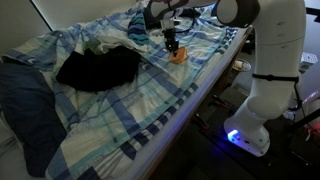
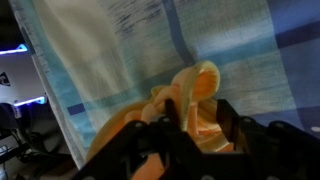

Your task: Fold the orange towel twice

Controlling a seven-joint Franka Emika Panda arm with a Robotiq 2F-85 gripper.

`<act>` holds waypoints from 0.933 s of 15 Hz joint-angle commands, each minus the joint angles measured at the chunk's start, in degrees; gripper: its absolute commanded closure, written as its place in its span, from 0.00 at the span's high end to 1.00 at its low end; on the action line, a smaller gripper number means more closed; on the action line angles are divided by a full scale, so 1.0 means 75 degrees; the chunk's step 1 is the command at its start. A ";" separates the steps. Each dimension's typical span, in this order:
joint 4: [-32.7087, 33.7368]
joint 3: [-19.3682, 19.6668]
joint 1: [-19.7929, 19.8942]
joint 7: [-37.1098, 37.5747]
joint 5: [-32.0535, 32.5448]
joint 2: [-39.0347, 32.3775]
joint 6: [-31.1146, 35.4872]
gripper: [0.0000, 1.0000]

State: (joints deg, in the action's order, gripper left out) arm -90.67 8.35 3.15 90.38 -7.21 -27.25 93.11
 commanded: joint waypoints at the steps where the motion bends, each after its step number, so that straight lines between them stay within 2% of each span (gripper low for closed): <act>1: -0.0118 0.0039 0.0043 -0.0061 0.0058 0.0485 -0.0317 0.79; 4: -0.0071 0.0078 0.0073 -0.0079 0.0098 0.0656 -0.0379 1.00; 10: -0.0101 0.0093 0.0120 -0.0073 0.0193 0.0958 -0.0538 1.00; 14: -0.0299 0.0118 0.0062 -0.0031 0.0656 0.1266 -0.1282 1.00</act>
State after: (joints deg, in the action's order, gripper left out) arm -90.71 8.95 4.01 90.28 -4.75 -20.95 87.17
